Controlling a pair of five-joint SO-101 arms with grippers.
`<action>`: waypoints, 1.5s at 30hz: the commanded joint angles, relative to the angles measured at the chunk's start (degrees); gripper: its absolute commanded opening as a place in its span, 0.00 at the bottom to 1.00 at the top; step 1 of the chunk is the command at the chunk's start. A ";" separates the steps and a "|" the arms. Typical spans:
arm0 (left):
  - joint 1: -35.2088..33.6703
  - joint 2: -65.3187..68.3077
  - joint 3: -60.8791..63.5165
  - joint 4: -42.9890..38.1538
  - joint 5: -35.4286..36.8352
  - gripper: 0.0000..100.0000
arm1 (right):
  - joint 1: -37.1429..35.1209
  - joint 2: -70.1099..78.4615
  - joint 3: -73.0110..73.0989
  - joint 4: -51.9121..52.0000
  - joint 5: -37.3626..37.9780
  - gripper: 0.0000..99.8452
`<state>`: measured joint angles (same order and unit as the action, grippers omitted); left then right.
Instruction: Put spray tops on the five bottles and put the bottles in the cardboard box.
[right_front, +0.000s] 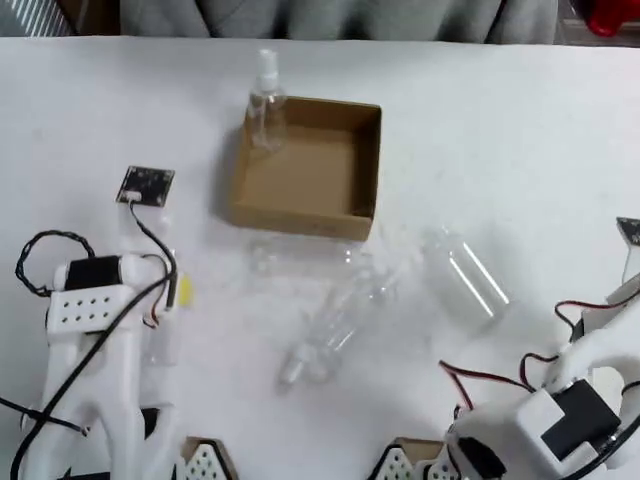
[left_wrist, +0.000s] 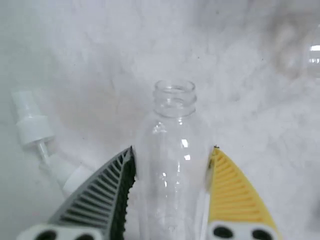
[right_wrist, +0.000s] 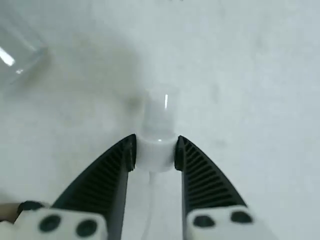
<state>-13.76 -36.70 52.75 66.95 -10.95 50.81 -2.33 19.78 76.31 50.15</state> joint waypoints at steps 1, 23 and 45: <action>1.54 -1.80 -7.38 -0.70 5.54 0.02 | -3.47 -6.37 -2.73 4.35 -2.64 0.01; 16.31 -1.89 -10.37 -5.36 15.47 0.02 | -52.18 -37.67 8.44 0.57 -33.41 0.01; 15.69 -33.54 7.47 -11.08 14.86 0.02 | -72.31 -38.55 8.35 -55.69 -37.27 0.01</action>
<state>1.54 -64.31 59.43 58.33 4.53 -19.16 -38.64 29.01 30.15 13.41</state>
